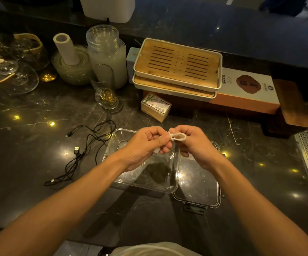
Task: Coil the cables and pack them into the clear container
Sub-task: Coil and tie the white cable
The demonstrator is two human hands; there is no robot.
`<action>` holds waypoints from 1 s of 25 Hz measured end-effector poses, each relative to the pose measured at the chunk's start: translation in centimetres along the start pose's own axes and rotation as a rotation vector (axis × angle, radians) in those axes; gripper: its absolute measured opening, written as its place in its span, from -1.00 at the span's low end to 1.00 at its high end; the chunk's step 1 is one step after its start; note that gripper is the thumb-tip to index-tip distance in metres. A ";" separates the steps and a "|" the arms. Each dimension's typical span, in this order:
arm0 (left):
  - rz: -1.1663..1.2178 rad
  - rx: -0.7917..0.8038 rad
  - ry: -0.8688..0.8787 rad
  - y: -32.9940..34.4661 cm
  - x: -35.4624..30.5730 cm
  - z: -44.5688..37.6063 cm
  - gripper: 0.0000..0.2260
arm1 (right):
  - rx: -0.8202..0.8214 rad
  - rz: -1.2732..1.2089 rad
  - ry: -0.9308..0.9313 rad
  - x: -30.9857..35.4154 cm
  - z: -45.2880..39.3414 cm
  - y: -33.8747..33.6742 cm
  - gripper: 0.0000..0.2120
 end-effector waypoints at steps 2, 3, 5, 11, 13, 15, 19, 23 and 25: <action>0.010 -0.110 0.027 0.2 0.3 -0.5 -0.94 | -0.092 -0.056 0.023 -0.8 0.1 1.5 -0.72; -0.015 -0.170 0.040 0.4 0.5 -0.7 -0.95 | -0.157 -0.027 0.030 -1.0 0.3 2.2 -0.72; -0.081 -0.289 0.054 0.4 1.0 -0.9 -0.94 | -0.247 0.110 0.031 -1.1 0.3 2.9 -0.72; -0.357 -0.495 0.078 -0.2 2.1 -0.9 -0.88 | -0.188 0.728 -0.013 -1.8 0.6 4.1 -0.75; -0.529 -0.511 0.073 -0.6 2.6 -1.0 -0.88 | -0.105 0.954 -0.062 -1.0 1.1 4.2 -0.82; -0.608 -0.470 0.062 -0.9 2.5 -0.9 -0.88 | -0.059 1.112 -0.094 0.1 1.2 3.5 -0.84; -0.609 -0.262 -0.027 -1.1 1.0 -0.8 -0.93 | -0.099 1.108 -0.200 2.2 1.4 1.6 -0.84; -0.252 0.010 -0.113 -1.0 0.3 -0.2 -0.93 | -0.138 0.583 -0.163 3.1 1.3 -0.5 -0.90; -0.065 0.122 -0.125 -1.0 0.0 0.1 -0.93 | -0.079 0.148 -0.067 2.5 1.1 -1.2 -0.90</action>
Point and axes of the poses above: each hand's wrist, its own z-axis away from the middle knuckle, its own y-axis out of the palm, x = y × z, the point moved 1 cm from there along -z, towards the middle knuckle, and after that the axes turned 7 degrees about x, right-handed, at the moved point
